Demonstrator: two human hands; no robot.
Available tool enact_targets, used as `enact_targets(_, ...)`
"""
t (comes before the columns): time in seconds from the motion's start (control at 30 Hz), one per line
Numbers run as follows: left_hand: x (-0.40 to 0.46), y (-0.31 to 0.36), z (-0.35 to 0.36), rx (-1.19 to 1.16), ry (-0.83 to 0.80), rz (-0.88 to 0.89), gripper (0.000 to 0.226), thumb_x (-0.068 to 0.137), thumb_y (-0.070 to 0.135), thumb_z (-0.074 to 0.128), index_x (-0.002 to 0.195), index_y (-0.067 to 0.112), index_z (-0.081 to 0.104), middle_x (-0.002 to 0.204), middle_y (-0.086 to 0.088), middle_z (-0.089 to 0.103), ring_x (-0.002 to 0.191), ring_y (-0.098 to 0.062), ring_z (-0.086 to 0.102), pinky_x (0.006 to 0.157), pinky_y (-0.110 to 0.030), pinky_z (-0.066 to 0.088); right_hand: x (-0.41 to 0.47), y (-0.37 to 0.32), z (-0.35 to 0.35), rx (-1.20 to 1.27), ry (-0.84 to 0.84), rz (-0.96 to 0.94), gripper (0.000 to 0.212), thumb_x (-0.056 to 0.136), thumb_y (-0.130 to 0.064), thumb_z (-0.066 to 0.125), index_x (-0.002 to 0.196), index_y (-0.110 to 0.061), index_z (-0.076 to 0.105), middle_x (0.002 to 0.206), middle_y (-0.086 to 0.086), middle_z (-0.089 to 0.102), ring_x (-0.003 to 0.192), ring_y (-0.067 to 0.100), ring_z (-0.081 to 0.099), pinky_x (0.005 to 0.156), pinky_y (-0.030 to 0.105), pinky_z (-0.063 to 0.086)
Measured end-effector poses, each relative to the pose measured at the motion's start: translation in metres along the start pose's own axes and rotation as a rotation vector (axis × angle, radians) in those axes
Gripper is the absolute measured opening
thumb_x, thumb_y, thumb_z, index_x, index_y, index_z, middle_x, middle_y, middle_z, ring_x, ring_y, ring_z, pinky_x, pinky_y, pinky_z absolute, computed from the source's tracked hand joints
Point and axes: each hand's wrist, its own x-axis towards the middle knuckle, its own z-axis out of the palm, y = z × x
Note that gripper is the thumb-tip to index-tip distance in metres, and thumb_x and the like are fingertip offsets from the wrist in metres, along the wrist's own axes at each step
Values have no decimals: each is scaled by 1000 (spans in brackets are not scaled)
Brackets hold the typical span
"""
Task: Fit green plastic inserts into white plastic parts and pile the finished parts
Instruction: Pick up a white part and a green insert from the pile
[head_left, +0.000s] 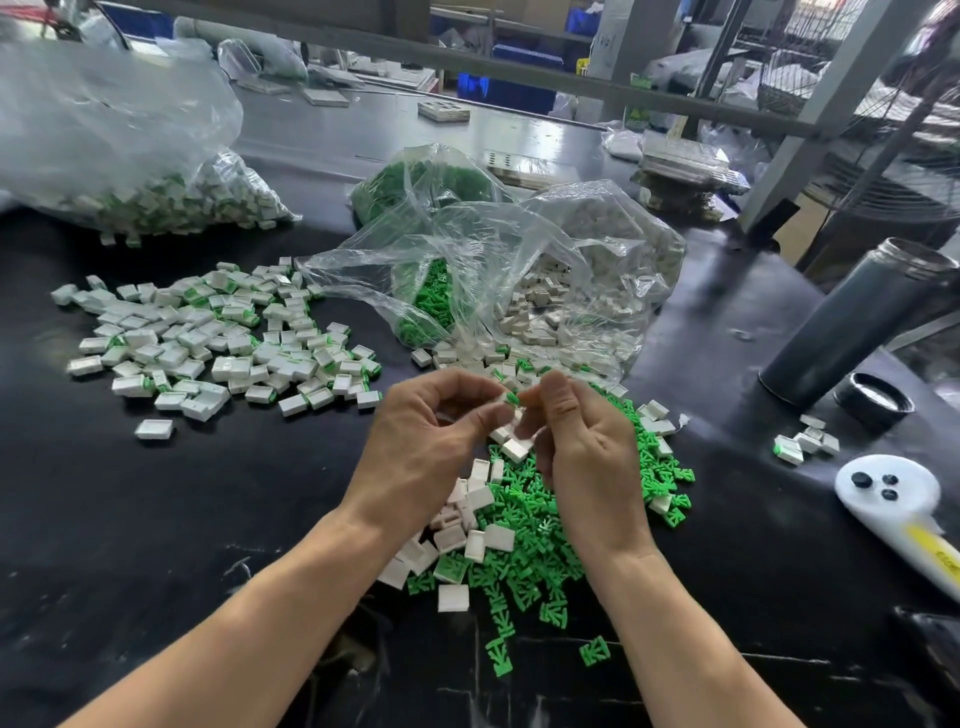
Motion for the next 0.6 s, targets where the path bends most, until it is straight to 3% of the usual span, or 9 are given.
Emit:
enact_targets(0.17, 2, 0, -3, 28, -8, 9, 9, 86, 18, 80, 94, 19, 77, 86, 2, 78, 83, -22, 74, 76, -31, 62, -2, -2, -5, -66, -71, -71, 3, 98, -22, 70, 96, -20, 73, 81, -5, 73, 71, 5, 64, 65, 21, 49)
enact_targets(0.3, 0, -1, -4, 39, -27, 8, 17, 85, 18, 81, 100, 20, 74, 88, 3, 77, 82, -20, 74, 77, -36, 63, -2, 0, -5, -112, -52, -49, 4, 97, -23, 71, 94, -23, 73, 79, -8, 73, 70, 3, 64, 65, 22, 52)
enact_targets(0.5, -1, -5, -2, 164, -32, 49, 18, 82, 27, 84, 95, 30, 71, 80, 6, 73, 68, -6, 66, 62, -19, 54, -2, 2, -3, -176, -23, 15, 8, 98, -27, 70, 92, -24, 73, 82, -5, 74, 75, 10, 68, 70, 33, 59)
enact_targets(0.6, -1, -5, -3, 311, -39, 94, 16, 84, 34, 82, 95, 35, 70, 80, 14, 71, 68, -5, 65, 61, -20, 52, -2, 3, -4, -184, -18, 34, 10, 99, -27, 69, 91, -22, 73, 82, -4, 74, 74, 9, 68, 68, 29, 58)
